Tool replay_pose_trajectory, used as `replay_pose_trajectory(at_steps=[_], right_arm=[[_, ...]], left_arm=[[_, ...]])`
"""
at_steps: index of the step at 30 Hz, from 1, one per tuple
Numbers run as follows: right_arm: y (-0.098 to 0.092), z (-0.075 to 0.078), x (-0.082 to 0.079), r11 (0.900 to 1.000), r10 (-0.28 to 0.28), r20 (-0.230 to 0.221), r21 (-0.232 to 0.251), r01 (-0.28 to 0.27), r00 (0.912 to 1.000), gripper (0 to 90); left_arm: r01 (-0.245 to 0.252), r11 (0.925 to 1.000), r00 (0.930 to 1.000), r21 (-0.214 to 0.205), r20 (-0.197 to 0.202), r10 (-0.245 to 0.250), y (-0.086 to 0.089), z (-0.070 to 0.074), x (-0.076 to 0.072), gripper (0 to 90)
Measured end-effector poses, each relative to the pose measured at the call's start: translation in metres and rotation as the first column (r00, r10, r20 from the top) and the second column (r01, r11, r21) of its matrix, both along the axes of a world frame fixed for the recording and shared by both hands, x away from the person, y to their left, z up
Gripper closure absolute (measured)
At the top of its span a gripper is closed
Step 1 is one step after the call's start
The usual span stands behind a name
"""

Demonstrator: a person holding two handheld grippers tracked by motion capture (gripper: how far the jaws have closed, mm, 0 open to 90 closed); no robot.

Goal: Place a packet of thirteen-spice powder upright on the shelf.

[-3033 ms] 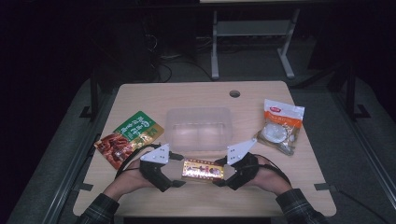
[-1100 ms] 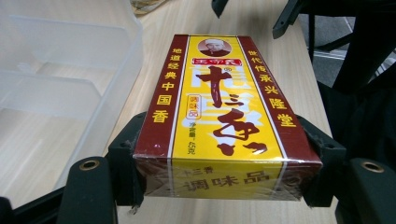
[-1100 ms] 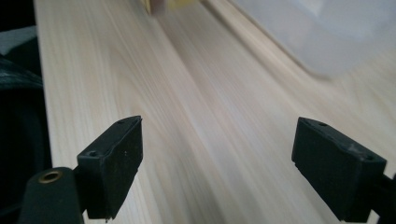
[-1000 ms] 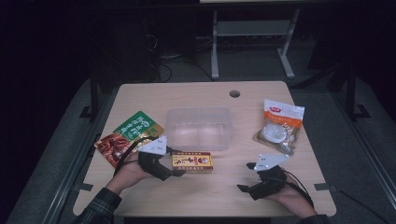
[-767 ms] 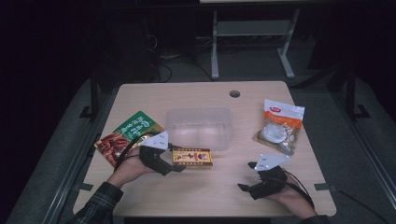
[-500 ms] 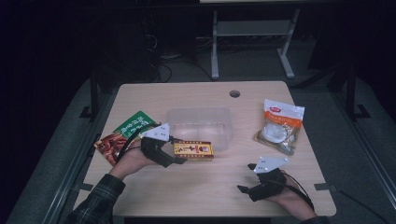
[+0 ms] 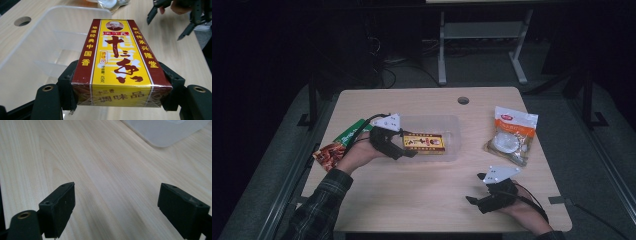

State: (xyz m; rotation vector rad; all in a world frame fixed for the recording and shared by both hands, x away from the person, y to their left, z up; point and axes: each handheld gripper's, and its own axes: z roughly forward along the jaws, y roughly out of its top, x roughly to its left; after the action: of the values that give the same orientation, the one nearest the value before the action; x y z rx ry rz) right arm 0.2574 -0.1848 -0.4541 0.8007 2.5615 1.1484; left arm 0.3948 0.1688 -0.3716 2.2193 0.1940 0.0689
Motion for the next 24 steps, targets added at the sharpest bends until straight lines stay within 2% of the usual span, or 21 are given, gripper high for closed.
replay_pose_trajectory(at_steps=[9,12,15,16,21,24], right_arm=[[0.000,0.000,0.001,1.0000,0.000,0.004,0.002,0.000,1.0000,14.2],[0.001,0.001,0.000,1.0000,-0.001,0.007,0.008,0.001,1.0000,14.2],[0.000,0.001,0.000,0.9999,-0.003,0.003,0.012,0.003,1.0000,14.2],[0.000,0.001,0.000,0.9999,-0.003,0.003,0.012,0.003,1.0000,14.2],[0.001,0.002,0.000,0.9998,0.000,0.005,0.020,0.000,1.0000,14.3],[0.001,0.002,0.000,0.9998,0.000,0.004,0.022,0.000,1.0000,14.3]], left_arm=[[-0.007,0.9999,1.0000,0.016,-0.003,0.007,-0.008,0.004,0.025,31.6],[0.006,0.9989,1.0000,0.046,0.004,-0.006,-0.012,0.006,0.034,31.5],[0.016,0.9985,0.9998,0.052,0.007,-0.016,-0.017,0.008,0.042,31.5],[0.010,0.9986,0.9999,0.051,-0.004,-0.010,-0.019,0.009,0.043,31.5],[-0.002,0.9981,0.9999,0.061,-0.011,0.003,-0.028,0.009,0.054,31.5],[-0.009,0.9970,1.0000,0.076,-0.001,0.009,-0.033,0.007,0.059,31.5]])
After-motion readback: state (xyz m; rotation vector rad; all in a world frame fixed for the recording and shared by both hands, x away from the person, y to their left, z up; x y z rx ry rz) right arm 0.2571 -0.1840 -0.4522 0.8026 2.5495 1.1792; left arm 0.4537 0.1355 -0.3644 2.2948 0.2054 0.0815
